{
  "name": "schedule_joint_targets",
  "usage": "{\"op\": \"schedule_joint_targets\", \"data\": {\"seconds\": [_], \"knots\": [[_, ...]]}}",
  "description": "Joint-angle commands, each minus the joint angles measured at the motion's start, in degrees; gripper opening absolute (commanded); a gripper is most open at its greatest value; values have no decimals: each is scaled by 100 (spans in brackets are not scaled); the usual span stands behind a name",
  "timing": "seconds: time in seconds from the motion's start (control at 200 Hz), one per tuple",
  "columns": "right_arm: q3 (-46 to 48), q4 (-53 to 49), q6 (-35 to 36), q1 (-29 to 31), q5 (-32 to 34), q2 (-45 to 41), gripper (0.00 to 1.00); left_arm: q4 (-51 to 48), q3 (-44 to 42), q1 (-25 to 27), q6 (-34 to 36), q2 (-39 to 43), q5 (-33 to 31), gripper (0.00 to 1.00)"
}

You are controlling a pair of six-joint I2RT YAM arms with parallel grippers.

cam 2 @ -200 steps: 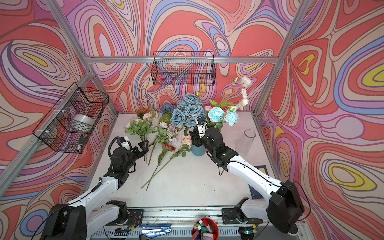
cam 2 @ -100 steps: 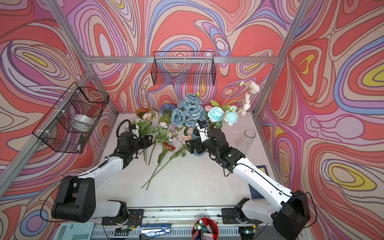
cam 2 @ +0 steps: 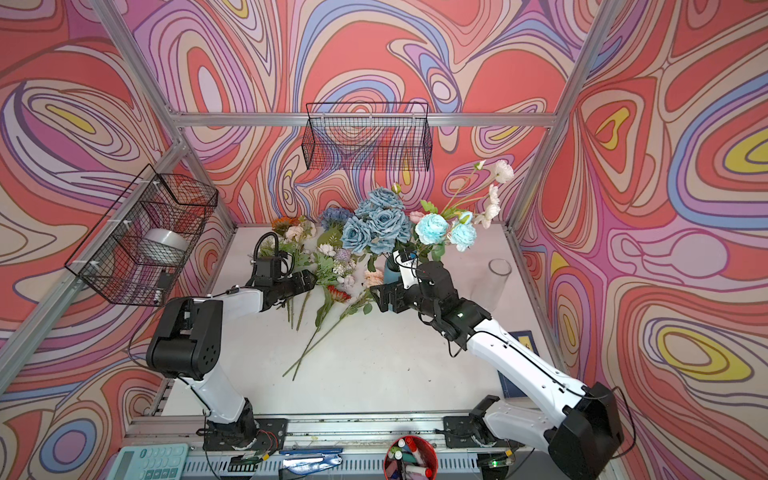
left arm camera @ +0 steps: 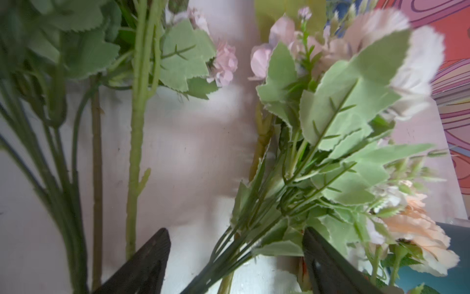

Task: Arrange the flowers into the vase
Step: 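Lower the left gripper onto the white-pink spray stems and grasp them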

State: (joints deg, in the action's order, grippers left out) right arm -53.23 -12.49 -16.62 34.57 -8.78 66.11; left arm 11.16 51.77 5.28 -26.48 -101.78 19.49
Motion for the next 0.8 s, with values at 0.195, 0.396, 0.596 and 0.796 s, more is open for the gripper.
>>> {"op": "schedule_joint_targets", "data": {"seconds": [0.195, 0.396, 0.596, 0.796], "knots": [[-64, 247, 55, 32, -3, 83, 98, 172, -639, -2, -767, 164, 767, 83], [-134, 291, 71, 26, -58, 255, 98, 440, -1304, 313, -1172, 781, 946, 91], [-179, 292, 91, 34, -62, 314, 98, -425, -1336, 612, -522, 1399, 253, 77], [-258, 262, 98, 44, -67, 381, 98, -1567, -1046, 1103, 301, 1831, -1093, 70]]}}
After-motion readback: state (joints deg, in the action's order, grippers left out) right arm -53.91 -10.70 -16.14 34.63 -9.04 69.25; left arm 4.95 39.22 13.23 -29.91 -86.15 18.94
